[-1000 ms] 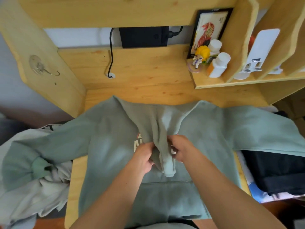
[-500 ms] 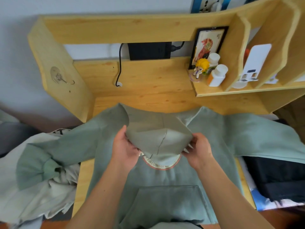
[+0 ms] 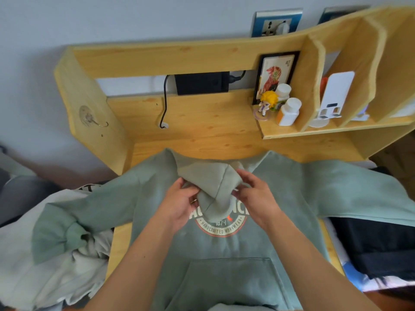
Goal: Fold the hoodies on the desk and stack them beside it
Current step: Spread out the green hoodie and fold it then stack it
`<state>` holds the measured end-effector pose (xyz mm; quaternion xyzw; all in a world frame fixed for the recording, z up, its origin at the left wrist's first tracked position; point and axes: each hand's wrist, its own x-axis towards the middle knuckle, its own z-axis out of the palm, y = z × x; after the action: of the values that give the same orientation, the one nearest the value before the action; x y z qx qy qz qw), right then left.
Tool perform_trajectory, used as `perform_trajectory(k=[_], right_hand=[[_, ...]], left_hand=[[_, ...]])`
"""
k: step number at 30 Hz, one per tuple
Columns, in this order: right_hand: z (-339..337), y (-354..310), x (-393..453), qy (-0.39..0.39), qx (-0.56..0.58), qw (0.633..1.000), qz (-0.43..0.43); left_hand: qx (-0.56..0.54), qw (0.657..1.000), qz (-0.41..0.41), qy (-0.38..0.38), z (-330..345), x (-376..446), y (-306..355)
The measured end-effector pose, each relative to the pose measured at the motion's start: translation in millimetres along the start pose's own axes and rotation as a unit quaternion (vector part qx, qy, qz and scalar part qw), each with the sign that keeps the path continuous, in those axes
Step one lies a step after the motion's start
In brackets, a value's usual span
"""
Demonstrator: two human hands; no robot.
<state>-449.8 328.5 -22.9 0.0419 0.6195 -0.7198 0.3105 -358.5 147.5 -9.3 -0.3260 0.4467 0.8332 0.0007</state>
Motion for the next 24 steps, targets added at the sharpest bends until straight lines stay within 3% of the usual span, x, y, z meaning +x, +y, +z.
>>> perform_trajectory(k=[2, 4, 6, 8, 10, 13, 15, 18, 19, 24], right_hand=[[-1, 4, 3, -0.028, -0.286, 0.957, -0.033], [-4, 2, 10, 0.003, -0.418, 0.903, -0.095], [-9, -9, 17, 0.071, -0.421, 0.89, -0.161], [-14, -32, 19, 0.101, -0.368, 0.907, -0.179], [-13, -50, 16, 0.079, -0.315, 0.935, -0.146], [-8, -60, 18, 0.029, -0.356, 0.926, -0.125], [-7, -63, 20, 0.001, -0.392, 0.913, -0.115], [-2, -70, 23, -0.041, -0.436, 0.89, -0.126], [0, -73, 23, -0.056, -0.443, 0.885, -0.133], [-9, -91, 24, -0.096, -0.479, 0.86, -0.146]], left_hand=[[0.012, 1.0, 0.008, 0.017, -1, 1, 1], [0.034, 0.997, 0.034, 0.053, -2, 1, 2], [0.108, 0.985, 0.056, 0.119, -8, 0, 3], [0.219, 0.961, 0.036, 0.165, -17, -1, 0], [0.348, 0.929, -0.011, 0.127, -22, -4, -8], [0.563, 0.818, -0.027, 0.111, -21, -10, -9], [0.611, 0.782, 0.031, 0.117, -20, 2, -7], [0.604, 0.794, 0.069, 0.004, 3, 20, -4], [0.593, 0.802, 0.07, -0.003, 8, 28, -6], [0.536, 0.818, 0.168, 0.122, -1, 45, 22]])
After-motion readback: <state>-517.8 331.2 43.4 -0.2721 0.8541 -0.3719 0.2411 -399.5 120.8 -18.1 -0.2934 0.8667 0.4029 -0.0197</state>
